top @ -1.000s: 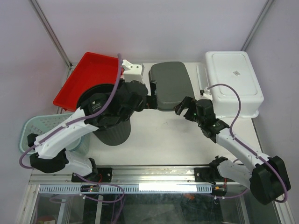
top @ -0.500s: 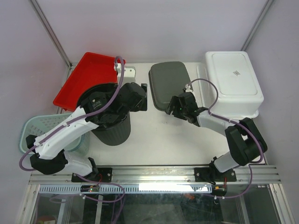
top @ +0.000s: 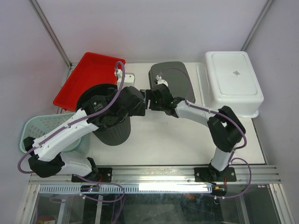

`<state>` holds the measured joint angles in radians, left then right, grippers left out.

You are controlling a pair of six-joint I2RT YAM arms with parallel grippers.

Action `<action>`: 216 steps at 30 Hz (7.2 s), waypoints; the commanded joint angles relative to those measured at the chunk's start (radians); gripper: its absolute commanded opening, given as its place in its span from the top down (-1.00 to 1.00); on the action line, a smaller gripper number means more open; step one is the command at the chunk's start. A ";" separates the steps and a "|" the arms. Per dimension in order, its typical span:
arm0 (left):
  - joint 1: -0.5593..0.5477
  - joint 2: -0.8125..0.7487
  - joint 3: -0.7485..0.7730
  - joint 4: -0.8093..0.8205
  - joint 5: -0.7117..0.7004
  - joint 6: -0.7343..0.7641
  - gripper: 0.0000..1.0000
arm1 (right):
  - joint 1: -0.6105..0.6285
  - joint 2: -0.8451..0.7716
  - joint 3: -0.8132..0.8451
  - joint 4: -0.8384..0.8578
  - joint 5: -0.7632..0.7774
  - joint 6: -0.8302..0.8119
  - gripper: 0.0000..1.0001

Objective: Turn the large container upside down

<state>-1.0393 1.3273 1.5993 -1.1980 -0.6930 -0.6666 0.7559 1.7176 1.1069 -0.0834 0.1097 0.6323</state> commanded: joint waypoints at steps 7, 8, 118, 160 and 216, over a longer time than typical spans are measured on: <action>0.003 -0.067 -0.016 0.055 0.063 -0.010 -0.98 | -0.026 0.368 0.568 -0.304 0.173 -0.105 -0.50; 0.002 -0.069 -0.017 0.056 0.067 -0.010 -0.98 | -0.034 0.403 0.634 -0.329 0.183 -0.097 -0.51; 0.363 -0.150 -0.488 0.646 0.796 0.213 -0.01 | -0.064 -1.303 -0.282 -0.965 0.283 0.400 -0.60; 0.276 -0.068 -0.646 0.827 0.847 0.081 0.35 | -0.063 -1.090 -0.148 -0.308 -0.285 0.180 0.94; 0.289 -0.412 -0.337 0.394 0.716 0.124 -0.78 | 0.020 -1.012 -0.048 -0.897 0.111 -0.057 -0.12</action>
<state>-0.7551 0.9661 1.2827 -0.8391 -0.0719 -0.5625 0.7784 0.7128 1.0618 -0.8677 0.1406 0.5846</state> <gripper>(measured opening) 0.888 0.565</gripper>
